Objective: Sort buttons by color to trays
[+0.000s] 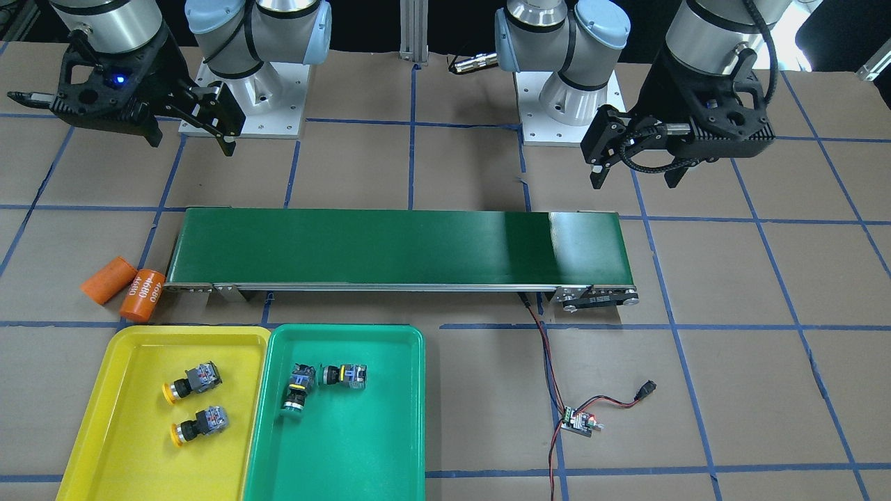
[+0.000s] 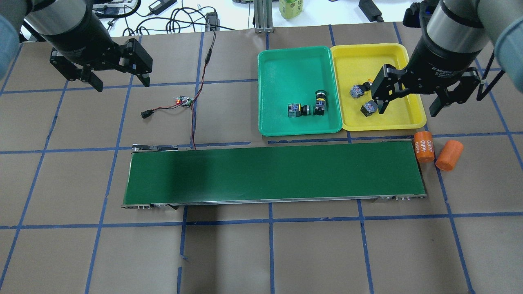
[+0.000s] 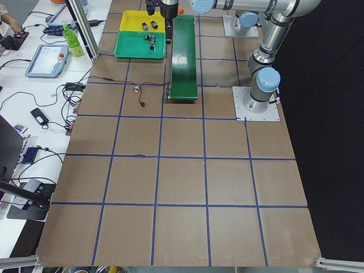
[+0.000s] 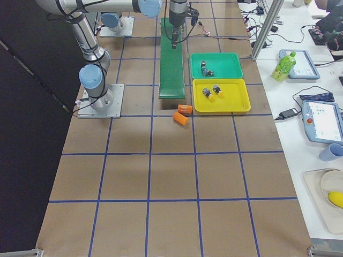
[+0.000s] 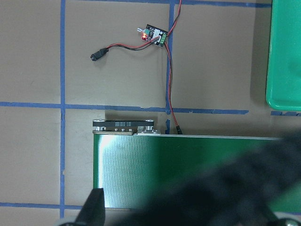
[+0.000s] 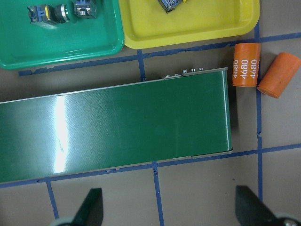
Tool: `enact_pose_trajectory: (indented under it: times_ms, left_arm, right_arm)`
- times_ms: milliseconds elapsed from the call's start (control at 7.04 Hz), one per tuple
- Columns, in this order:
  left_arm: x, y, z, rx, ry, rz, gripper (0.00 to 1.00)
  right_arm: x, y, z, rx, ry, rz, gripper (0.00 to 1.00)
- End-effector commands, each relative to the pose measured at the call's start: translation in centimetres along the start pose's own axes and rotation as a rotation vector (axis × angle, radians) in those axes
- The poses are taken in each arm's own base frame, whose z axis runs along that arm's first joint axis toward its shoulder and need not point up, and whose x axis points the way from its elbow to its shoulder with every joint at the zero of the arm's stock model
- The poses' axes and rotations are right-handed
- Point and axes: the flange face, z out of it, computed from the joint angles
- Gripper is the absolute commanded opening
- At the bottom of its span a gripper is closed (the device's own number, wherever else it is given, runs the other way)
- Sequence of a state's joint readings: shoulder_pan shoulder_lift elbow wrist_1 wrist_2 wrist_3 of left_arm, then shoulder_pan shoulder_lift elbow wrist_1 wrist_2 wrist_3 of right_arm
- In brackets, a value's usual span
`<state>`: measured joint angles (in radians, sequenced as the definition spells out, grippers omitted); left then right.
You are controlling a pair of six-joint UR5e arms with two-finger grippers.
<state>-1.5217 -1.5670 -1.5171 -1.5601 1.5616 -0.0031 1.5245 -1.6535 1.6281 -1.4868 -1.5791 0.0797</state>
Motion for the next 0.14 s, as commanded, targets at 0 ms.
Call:
enact_pose_trajectory:
  times_ms: [0]
  left_arm:
    - [0.0,0.02,-0.04,0.001,0.0,0.0,1.0]
  right_arm:
    - [0.01,-0.22,0.5,-0.009,-0.002,0.013,1.0]
